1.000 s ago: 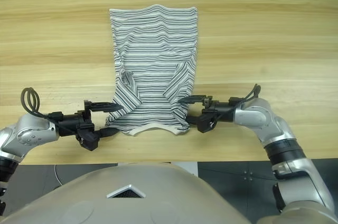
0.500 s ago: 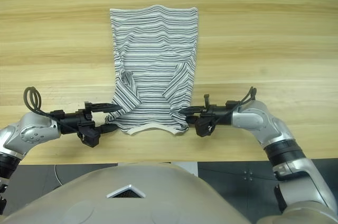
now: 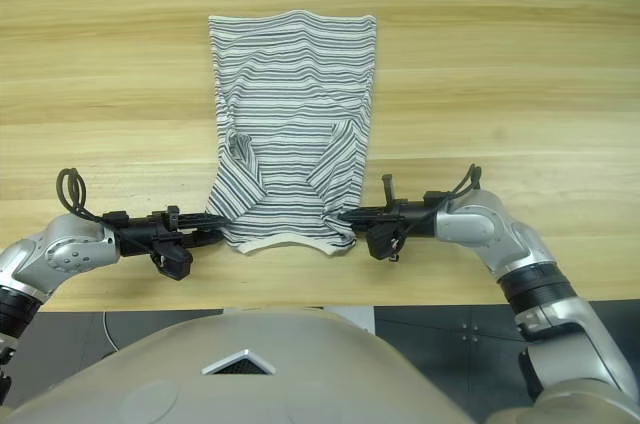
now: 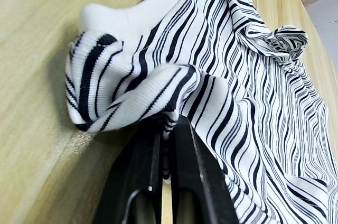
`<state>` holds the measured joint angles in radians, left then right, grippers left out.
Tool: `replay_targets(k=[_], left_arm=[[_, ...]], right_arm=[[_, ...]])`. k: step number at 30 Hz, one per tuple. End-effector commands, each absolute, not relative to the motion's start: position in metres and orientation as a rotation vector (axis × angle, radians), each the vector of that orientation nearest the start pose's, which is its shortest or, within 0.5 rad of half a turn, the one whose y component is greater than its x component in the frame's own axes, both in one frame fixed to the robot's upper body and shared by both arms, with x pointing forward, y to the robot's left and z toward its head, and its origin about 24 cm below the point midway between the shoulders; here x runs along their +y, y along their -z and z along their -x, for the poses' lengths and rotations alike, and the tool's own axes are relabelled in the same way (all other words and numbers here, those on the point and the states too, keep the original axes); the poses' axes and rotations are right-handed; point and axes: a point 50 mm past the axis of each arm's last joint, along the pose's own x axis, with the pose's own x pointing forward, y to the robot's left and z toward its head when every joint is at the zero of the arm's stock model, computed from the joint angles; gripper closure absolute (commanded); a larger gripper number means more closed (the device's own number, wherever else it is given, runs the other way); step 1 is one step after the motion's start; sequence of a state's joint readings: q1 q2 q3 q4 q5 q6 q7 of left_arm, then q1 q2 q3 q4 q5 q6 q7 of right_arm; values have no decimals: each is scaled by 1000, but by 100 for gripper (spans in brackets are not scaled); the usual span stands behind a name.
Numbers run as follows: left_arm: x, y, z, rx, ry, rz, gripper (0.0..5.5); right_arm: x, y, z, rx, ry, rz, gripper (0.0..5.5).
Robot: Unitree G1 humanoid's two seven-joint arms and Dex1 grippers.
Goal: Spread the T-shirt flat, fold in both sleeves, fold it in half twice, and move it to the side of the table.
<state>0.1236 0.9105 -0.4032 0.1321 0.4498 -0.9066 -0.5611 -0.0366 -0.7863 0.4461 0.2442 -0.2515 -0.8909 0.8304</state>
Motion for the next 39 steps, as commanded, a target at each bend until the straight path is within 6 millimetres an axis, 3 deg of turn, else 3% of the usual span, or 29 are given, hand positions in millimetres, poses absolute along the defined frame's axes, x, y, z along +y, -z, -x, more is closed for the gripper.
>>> replay_targets(k=[1,3,7,11,14,16,20,25,34,39], left_arm=[[216,10,-139,125,1568,-1184,514],[215,11,-140,123,1568,-1181,539],[210,8,-142,90,1569,-1168,539],[179,-22,-127,64,1544,-808,539],[169,-62,-107,257,1668,-443,539],[171,-83,-102,338,1750,-332,539],[180,-107,-104,407,1811,-297,539],[179,-122,-106,402,1833,-271,539],[181,-130,-110,392,1826,-298,539],[186,-127,-115,410,1798,-348,539]], right_arm=[[-181,-19,-185,-112,-1567,1037,540],[-181,-20,-186,-112,-1566,1038,540],[-180,-19,-187,-100,-1570,1033,540],[-176,-27,-180,63,-1655,887,540],[-176,-40,-178,242,-1735,769,540],[-176,-49,-180,303,-1759,715,540],[-176,-66,-181,369,-1794,628,540],[-179,-84,-172,411,-1839,523,540],[-186,-106,-164,425,-1861,359,540],[-190,-109,-164,439,-1846,354,540]])
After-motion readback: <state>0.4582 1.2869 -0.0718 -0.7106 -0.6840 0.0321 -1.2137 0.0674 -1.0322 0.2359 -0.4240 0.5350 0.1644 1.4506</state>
